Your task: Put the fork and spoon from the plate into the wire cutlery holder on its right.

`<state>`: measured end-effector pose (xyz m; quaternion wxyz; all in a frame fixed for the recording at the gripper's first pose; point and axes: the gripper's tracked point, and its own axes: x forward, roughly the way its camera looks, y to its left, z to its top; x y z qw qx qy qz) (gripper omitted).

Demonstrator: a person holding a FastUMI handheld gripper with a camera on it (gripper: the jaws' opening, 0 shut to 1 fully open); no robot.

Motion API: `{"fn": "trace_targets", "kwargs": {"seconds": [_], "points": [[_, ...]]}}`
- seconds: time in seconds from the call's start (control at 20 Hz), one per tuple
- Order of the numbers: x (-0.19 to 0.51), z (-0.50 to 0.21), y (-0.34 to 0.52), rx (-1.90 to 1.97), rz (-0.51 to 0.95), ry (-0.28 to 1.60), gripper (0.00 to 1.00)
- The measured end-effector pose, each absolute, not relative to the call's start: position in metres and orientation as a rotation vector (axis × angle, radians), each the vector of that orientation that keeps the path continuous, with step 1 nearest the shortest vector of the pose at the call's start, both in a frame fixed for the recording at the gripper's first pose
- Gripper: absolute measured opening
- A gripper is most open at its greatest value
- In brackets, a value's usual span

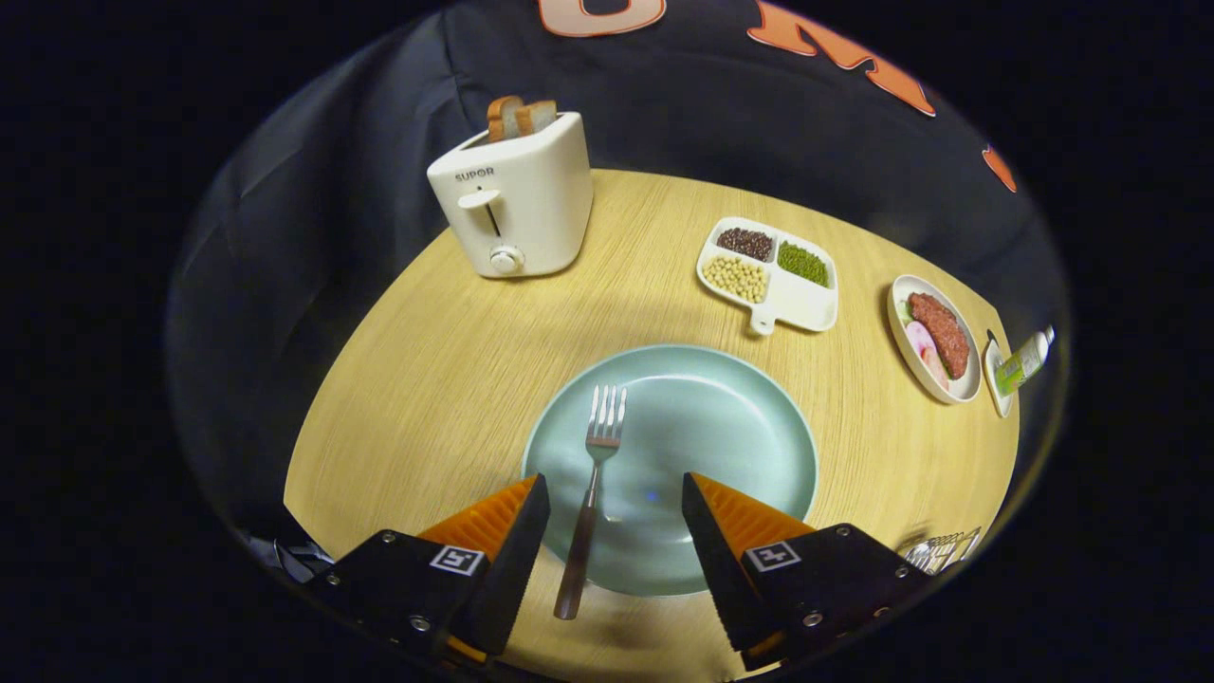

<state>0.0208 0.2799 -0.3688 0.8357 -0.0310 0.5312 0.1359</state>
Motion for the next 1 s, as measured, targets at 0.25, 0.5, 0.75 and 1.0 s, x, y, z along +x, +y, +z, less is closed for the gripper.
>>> {"fn": "trace_targets", "kwargs": {"seconds": [0.25, 0.5, 0.75, 1.0], "points": [[0.007, -0.394, 0.283, -0.111, 0.298, 1.260, 0.67], [0.000, -0.406, 0.290, -0.174, 0.299, 1.332, 0.33], [0.001, -0.403, 0.286, -0.134, 0.301, 1.347, 0.07], [0.014, -0.368, 0.262, -0.048, 0.276, 1.255, 0.06]]}}
